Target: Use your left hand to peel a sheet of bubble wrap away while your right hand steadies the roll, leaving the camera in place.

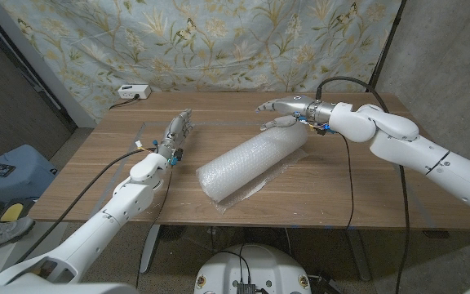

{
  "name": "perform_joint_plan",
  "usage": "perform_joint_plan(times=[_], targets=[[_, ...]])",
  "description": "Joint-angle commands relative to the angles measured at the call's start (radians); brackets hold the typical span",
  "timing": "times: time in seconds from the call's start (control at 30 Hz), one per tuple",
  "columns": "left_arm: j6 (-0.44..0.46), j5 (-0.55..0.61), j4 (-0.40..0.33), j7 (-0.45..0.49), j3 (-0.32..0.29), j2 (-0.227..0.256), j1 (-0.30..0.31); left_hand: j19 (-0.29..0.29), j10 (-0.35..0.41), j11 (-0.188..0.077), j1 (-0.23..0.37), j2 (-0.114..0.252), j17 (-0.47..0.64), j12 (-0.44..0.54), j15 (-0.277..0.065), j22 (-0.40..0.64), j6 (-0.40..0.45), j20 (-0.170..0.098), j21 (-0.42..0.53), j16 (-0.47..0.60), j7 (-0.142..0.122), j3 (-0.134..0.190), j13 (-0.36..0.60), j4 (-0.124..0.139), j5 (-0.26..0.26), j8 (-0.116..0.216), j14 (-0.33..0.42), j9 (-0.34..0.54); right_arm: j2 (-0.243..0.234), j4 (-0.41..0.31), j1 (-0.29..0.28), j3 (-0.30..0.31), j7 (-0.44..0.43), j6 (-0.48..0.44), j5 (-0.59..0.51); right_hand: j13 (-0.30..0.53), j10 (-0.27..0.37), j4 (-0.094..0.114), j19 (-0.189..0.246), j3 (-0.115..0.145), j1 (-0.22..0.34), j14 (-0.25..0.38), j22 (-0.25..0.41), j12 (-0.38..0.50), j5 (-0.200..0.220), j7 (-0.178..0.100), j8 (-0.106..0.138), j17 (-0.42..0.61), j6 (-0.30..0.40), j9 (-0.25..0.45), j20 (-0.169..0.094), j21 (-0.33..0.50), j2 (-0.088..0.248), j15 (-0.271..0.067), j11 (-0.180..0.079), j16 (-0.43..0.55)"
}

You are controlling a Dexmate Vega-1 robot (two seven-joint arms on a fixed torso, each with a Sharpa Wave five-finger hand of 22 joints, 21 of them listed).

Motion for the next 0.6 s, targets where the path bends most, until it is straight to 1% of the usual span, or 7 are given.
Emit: perform_joint_plan(times=[0.03, 0.2, 0.27, 0.43, 0.5, 0.57, 0.6], targets=[[0.005, 0.001, -0.003, 0.0, 0.008, -0.004, 0.001, 0.006, 0.005, -0.001, 0.01, 0.002, 0.005, 0.003, 0.004, 0.001, 0.0, 0.006, -0.006, 0.004, 0.0, 0.004, 0.005, -0.007, 0.005, 0.006, 0.007, 0.002, -0.014, -0.006, 0.038, 0.0, 0.129, 0.082, -0.044, 0.002, -0.01, -0.009, -0.009, 0.003, 0.026, -0.009, 0.004, -0.001, 0.003, 0.004, 0.006, 0.001, -0.006, 0.006, 0.0, -0.004, -0.016, 0.003, 0.0, -0.004], [0.01, 0.002, 0.0, 0.006, 0.009, -0.005, 0.001, 0.008, 0.008, 0.0, 0.011, 0.002, 0.005, 0.004, 0.003, 0.001, 0.003, 0.008, -0.007, 0.004, 0.0, 0.003, 0.005, -0.008, 0.005, 0.007, 0.009, 0.002, -0.002, -0.003, 0.067, -0.011, 0.185, 0.112, -0.058, 0.003, -0.018, -0.01, -0.017, 0.002, 0.045, -0.02, 0.003, -0.001, 0.009, 0.003, 0.007, 0.001, -0.01, 0.007, 0.002, -0.005, -0.039, 0.007, -0.002, -0.006], [0.005, 0.0, 0.005, 0.003, 0.008, -0.008, 0.0, 0.008, 0.008, 0.0, 0.011, 0.002, 0.005, 0.004, 0.004, 0.001, 0.003, 0.008, -0.007, 0.004, 0.0, 0.003, 0.005, -0.009, 0.005, 0.007, 0.01, 0.002, 0.002, 0.001, 0.081, -0.018, 0.214, 0.127, -0.058, 0.003, -0.025, -0.01, -0.021, 0.003, 0.058, -0.023, 0.003, -0.002, 0.012, 0.002, 0.006, 0.001, -0.018, 0.007, 0.005, -0.005, -0.051, 0.007, -0.008, -0.005], [0.007, 0.002, 0.009, 0.007, 0.009, -0.009, 0.0, 0.01, 0.012, 0.001, 0.012, 0.003, 0.005, 0.005, 0.005, 0.002, 0.005, 0.009, -0.008, 0.004, 0.0, 0.002, 0.005, -0.01, 0.005, 0.008, 0.01, 0.003, 0.004, -0.01, 0.094, -0.024, 0.262, 0.144, -0.074, 0.005, -0.043, -0.009, -0.041, 0.004, 0.092, -0.04, 0.004, -0.002, 0.021, -0.017, 0.004, 0.001, -0.037, 0.008, 0.018, -0.007, -0.081, 0.012, -0.018, -0.006], [0.013, 0.003, 0.006, 0.014, 0.009, -0.009, 0.001, 0.01, 0.012, 0.001, 0.012, 0.003, 0.005, 0.005, 0.005, 0.002, 0.005, 0.01, -0.008, 0.004, 0.0, 0.002, 0.005, -0.01, 0.005, 0.008, 0.01, 0.003, 0.005, -0.014, 0.094, -0.023, 0.276, 0.147, -0.074, 0.005, -0.054, -0.007, -0.046, 0.006, 0.107, -0.045, 0.004, -0.003, 0.025, -0.023, 0.005, 0.001, -0.041, 0.008, 0.028, -0.005, -0.092, 0.019, -0.034, -0.005], [0.005, 0.001, 0.011, 0.006, 0.009, -0.01, 0.001, 0.011, 0.013, 0.002, 0.012, 0.003, 0.005, 0.006, 0.005, 0.002, 0.006, 0.01, -0.008, 0.004, 0.0, 0.002, 0.006, -0.011, 0.005, 0.008, 0.011, 0.003, 0.007, -0.019, 0.096, -0.024, 0.291, 0.149, -0.078, 0.006, -0.057, -0.005, -0.05, 0.007, 0.12, -0.049, 0.005, -0.002, 0.028, -0.036, 0.004, 0.002, -0.049, 0.008, 0.034, -0.004, -0.101, 0.025, -0.042, -0.004], [0.008, 0.001, 0.01, 0.009, 0.009, -0.01, 0.002, 0.012, 0.013, 0.002, 0.013, 0.003, 0.005, 0.006, 0.005, 0.002, 0.006, 0.011, -0.008, 0.004, 0.0, 0.002, 0.006, -0.011, 0.005, 0.008, 0.011, 0.003, 0.009, -0.02, 0.097, -0.026, 0.3, 0.148, -0.082, 0.006, -0.059, -0.004, -0.053, 0.008, 0.128, -0.05, 0.005, -0.001, 0.03, -0.042, 0.004, 0.002, -0.051, 0.009, 0.042, -0.004, -0.107, 0.026, -0.059, -0.003]])
